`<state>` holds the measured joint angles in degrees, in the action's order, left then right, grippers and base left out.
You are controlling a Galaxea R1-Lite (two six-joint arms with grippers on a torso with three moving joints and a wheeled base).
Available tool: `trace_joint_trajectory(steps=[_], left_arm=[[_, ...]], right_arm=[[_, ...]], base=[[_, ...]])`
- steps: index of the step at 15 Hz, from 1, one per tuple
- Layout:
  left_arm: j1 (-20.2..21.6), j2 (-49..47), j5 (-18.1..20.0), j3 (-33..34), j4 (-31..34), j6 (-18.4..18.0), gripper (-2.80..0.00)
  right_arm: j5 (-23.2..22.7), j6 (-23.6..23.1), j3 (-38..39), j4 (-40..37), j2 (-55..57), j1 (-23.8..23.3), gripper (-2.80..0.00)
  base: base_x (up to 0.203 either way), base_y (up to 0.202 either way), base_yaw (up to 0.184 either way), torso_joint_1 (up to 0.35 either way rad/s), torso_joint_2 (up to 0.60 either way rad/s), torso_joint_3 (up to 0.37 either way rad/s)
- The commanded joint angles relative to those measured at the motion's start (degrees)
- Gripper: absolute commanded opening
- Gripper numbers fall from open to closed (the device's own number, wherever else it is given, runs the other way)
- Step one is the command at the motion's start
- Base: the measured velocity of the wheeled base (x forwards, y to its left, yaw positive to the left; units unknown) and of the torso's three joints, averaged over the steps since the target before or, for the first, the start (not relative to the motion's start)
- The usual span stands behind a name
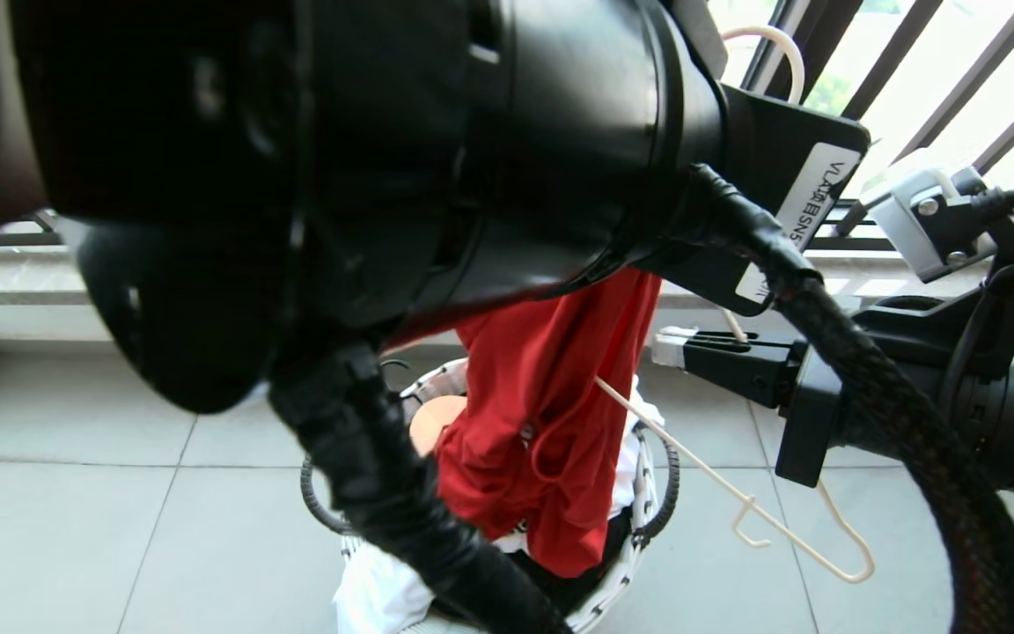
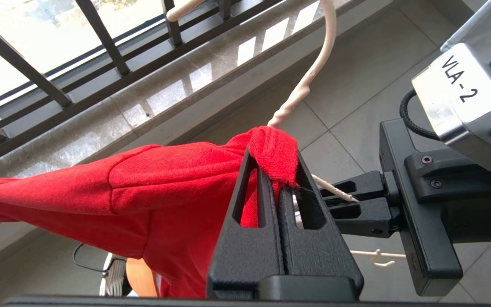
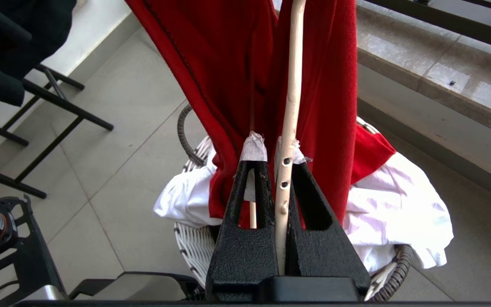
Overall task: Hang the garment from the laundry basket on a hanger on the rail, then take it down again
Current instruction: Hang the clothes on the clothes rack
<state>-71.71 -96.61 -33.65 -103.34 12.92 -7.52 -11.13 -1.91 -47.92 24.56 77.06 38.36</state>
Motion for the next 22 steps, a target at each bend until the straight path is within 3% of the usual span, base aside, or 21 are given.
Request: trace_joint_trajectory(steps=[1,15,16,22], left_arm=[[-0.8,-0.7,-0.2,-0.2,-0.1,0.0,-2.80],[-0.8,-2.9,-0.3,-1.1,-0.2,0.1,-2.80],[-0.8,-2.8,-0.4,-1.0,-0.2,0.1,0.00],[-0.8,-1.9,-0.4,-0.3,0.3,0.0,0.00]], right_arm=[[-0.1,2.3,0.1,2.8,1.8,0.0,-2.80],[-0.3,6.6,0.5,6.2,3.1,3.1,-2.80],[-0.3,6.6,0.5,6.2,3.1,3.1,-2.80],[-0.3,6.6,0.3,6.2,2.8,3.1,-2.80]], base=[[0.000,0.000,0.000,0.000,0.00,0.000],[0.000,0.000,0.000,0.000,0.00,0.000],[0.000,0.000,0.000,0.000,0.00,0.000],[0.000,0.000,0.000,0.000,0.00,0.000]])
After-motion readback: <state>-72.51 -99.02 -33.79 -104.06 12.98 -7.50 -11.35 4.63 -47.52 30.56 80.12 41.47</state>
